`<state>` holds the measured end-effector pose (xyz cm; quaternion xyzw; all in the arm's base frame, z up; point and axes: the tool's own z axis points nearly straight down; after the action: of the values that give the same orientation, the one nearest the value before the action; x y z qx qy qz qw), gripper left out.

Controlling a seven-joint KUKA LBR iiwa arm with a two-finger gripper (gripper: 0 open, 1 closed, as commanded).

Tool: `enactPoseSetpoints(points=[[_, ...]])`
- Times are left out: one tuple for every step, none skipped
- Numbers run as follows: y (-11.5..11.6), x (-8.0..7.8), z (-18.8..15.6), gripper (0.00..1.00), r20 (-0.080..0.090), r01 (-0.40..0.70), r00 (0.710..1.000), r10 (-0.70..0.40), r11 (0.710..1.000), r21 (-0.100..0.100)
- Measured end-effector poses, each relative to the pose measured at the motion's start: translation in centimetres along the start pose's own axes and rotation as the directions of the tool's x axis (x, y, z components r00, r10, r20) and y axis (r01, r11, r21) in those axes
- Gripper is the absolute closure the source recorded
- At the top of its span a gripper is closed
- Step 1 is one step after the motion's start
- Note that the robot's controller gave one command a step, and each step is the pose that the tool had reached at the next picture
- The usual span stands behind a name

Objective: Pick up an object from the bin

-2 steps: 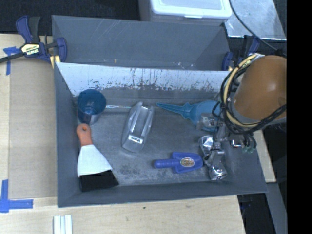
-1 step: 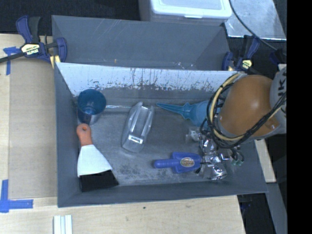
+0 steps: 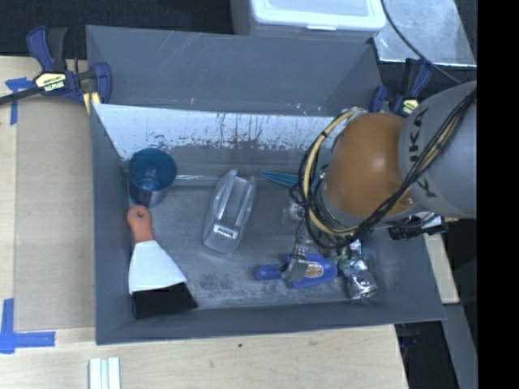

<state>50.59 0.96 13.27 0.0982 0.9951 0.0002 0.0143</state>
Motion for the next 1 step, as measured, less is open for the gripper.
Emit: enactPoseSetpoints(points=[[-6.37,-1.54,5.50,0.00,-0.017,0.194,0.981,-0.193,0.981,0.004]])
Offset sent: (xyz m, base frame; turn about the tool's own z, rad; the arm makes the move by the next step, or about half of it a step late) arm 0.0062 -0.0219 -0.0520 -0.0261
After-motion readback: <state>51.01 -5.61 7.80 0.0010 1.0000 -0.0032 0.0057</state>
